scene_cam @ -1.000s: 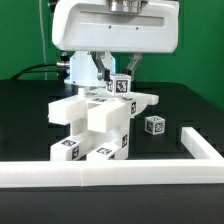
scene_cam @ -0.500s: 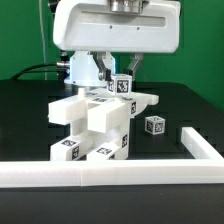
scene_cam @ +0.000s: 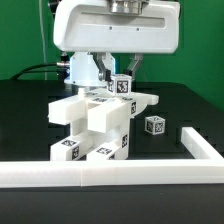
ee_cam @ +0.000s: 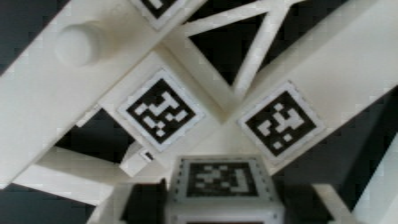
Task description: Assemble chair
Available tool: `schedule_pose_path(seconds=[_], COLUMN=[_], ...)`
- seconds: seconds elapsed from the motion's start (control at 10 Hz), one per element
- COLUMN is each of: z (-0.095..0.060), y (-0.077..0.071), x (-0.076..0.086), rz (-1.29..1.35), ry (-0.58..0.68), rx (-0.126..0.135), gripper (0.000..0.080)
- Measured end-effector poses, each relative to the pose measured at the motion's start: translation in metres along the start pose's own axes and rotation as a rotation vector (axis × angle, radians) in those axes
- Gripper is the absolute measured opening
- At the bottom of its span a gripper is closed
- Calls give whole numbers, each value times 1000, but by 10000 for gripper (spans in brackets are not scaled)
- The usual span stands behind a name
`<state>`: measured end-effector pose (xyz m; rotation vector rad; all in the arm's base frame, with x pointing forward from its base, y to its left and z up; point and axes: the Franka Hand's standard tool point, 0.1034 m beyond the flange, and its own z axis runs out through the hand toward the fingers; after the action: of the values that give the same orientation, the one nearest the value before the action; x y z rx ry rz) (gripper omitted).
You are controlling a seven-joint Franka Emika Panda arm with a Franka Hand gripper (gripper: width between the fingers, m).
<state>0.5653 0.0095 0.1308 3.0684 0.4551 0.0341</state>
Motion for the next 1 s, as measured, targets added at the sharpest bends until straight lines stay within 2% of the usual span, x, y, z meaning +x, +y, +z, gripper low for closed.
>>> schedule_pose_path(seconds=[0.6,1.0], z=[1,5], y=[1,7], x=[-1,-1], rz=[0,6], ry=[-2,-7], rx=[0,-4], gripper=[285,285])
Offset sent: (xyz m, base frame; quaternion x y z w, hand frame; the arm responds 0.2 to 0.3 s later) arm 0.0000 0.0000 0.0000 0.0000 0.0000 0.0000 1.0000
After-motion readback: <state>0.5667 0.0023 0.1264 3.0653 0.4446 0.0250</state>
